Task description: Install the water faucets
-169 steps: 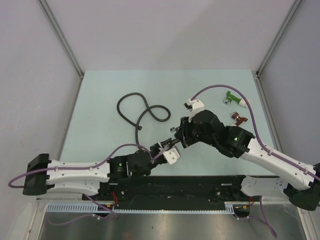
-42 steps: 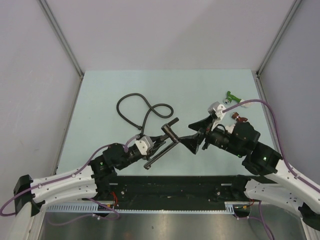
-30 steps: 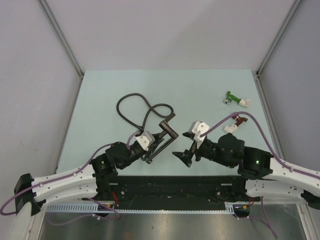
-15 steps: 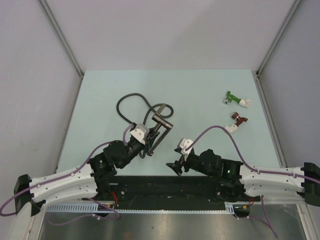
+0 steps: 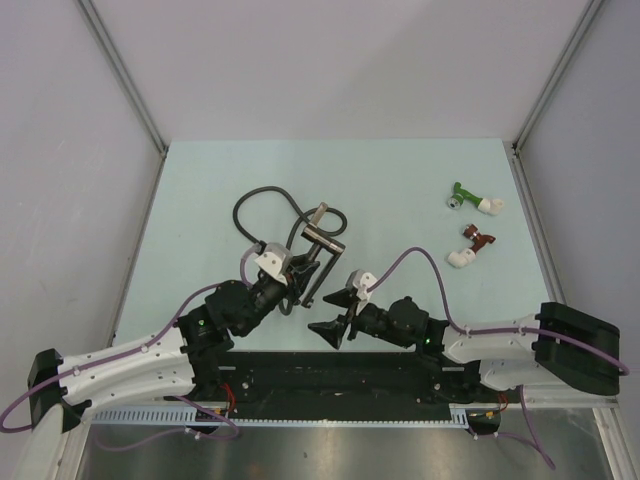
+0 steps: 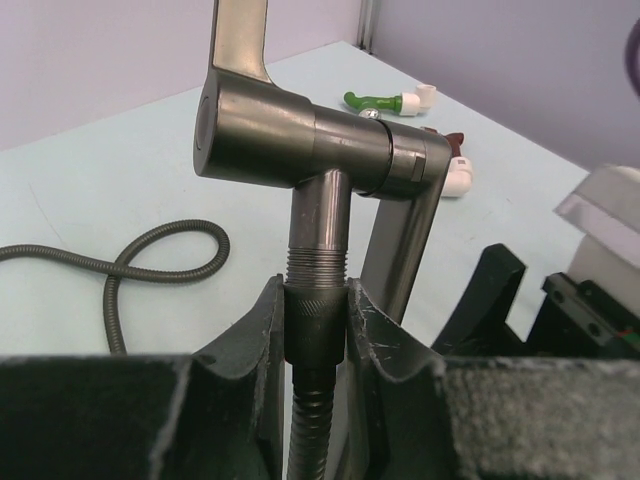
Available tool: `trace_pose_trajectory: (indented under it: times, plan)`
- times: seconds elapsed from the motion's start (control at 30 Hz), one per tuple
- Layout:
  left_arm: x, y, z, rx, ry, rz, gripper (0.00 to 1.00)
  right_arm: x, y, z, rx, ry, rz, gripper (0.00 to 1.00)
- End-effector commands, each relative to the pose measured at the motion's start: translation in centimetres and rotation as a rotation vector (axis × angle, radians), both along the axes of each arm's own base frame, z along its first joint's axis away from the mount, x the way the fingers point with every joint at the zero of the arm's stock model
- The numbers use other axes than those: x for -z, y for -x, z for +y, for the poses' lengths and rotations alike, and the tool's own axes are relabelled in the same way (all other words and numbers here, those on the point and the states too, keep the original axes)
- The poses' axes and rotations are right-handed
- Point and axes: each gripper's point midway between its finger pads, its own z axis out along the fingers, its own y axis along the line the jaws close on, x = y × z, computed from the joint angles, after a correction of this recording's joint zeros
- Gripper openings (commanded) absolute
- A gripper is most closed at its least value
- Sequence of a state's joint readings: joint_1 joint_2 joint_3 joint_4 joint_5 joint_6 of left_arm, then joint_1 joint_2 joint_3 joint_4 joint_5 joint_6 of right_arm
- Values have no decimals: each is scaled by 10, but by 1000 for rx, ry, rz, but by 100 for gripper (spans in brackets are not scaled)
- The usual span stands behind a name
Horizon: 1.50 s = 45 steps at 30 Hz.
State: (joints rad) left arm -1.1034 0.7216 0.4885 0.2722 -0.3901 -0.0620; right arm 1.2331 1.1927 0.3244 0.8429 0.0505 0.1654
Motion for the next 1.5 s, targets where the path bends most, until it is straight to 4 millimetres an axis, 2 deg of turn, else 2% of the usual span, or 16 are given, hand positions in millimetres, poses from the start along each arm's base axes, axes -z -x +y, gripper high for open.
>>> trace_pose_trajectory:
  times: [0.0, 0.07, 0.1, 0.33, 0.47, 0.77, 0.8, 0.87, 0.9, 0.93, 1.2, 1.3, 1.33, 1.4, 1.43, 1.47]
  plan:
    - [-74, 0, 4, -14, 258, -50, 0, -22, -12, 8, 11, -132, -28, 80]
    - [-74, 1, 2, -4, 261, -48, 0, -23, -18, 9, 15, -152, -32, 80]
    - [-75, 2, 3, -4, 266, -47, 0, -16, -21, 11, 21, -139, -24, 80]
    - [-74, 0, 4, -13, 273, -45, 0, -10, -12, 26, -72, -153, -6, 75]
    - [-72, -2, 4, -26, 273, -43, 0, -14, -4, 31, -119, -164, -2, 64]
    - [-61, -8, 3, -56, 231, -40, 0, -37, 15, 28, -199, -164, -22, 30]
    - [-60, -10, 4, -64, 220, -42, 0, -51, 17, 27, -204, -185, -43, 28]
    - [-57, -11, 5, -77, 209, -41, 0, -52, 23, 25, -219, -158, -49, 24]
    - [-55, -12, 5, -82, 198, -43, 0, -66, 25, 22, -222, -184, -67, 24]
    - [-53, -13, 5, -87, 192, -42, 0, -65, 27, 20, -225, -165, -64, 24]
    - [-47, -14, 2, -79, 154, -53, 0, -109, 25, -3, -160, -214, -139, 20]
    - [-48, -12, 2, -69, 153, -60, 0, -114, 17, -10, -109, -185, -174, 20]
    - [-48, -11, 1, -62, 150, -63, 0, -109, 12, -13, -86, -146, -190, 24]
    - [-48, -7, -2, -29, 144, -72, 0, -114, 4, -24, -32, -134, -217, 31]
    - [-48, -6, -3, -18, 137, -75, 0, -105, 0, -29, -16, -75, -242, 35]
    - [-48, 0, -8, 27, 121, -90, 0, -119, -1, -37, 0, -85, -270, 44]
